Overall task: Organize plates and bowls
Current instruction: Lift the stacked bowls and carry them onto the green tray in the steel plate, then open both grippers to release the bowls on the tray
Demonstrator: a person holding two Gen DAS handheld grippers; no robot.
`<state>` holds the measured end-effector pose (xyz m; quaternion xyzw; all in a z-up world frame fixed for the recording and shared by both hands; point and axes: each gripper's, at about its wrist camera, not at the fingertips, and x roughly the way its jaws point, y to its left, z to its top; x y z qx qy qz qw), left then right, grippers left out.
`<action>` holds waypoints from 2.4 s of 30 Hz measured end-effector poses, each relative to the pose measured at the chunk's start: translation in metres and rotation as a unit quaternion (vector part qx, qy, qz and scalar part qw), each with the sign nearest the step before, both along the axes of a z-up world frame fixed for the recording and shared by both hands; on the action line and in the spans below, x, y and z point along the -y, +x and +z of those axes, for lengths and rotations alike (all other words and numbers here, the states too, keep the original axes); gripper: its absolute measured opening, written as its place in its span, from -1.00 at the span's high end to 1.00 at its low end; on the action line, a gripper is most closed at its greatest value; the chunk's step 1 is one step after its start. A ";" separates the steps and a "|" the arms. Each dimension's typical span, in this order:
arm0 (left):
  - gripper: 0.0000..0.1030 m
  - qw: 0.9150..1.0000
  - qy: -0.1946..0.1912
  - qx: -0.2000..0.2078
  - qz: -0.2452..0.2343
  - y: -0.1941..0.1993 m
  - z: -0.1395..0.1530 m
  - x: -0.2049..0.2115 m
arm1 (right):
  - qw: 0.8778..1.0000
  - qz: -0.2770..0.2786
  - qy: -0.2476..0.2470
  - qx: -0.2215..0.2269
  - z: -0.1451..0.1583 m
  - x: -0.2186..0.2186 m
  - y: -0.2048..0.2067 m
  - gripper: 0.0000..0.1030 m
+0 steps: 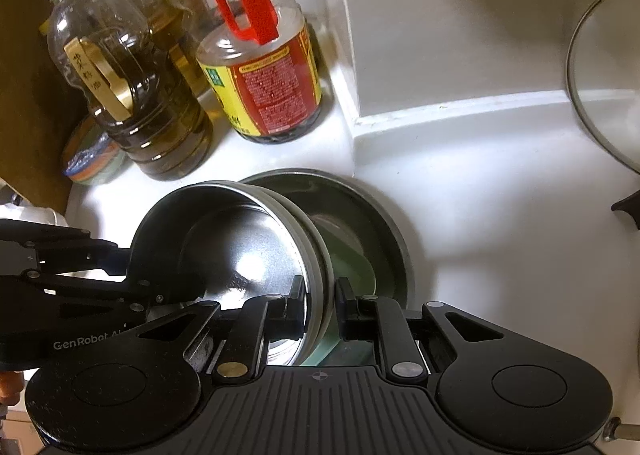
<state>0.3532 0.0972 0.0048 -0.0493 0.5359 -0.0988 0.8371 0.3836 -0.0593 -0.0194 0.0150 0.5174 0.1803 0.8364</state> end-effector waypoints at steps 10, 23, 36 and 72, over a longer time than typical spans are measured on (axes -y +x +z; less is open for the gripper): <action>0.46 1.000 -0.009 -0.019 -0.006 0.005 -0.012 0.000 | 1.000 -0.002 -0.006 -0.018 -0.008 0.000 0.005 0.71; 0.45 1.000 -0.015 -0.017 -0.007 0.011 -0.015 -0.006 | 1.000 -0.008 -0.005 -0.017 -0.013 0.000 0.014 0.71; 0.41 1.000 0.003 -0.001 -0.020 0.015 -0.013 -0.003 | 1.000 -0.005 -0.005 -0.002 -0.015 -0.003 0.017 0.71; 0.36 0.999 0.036 0.027 -0.029 0.005 -0.011 0.007 | 0.999 -0.032 0.008 -0.001 -0.001 0.003 0.005 0.63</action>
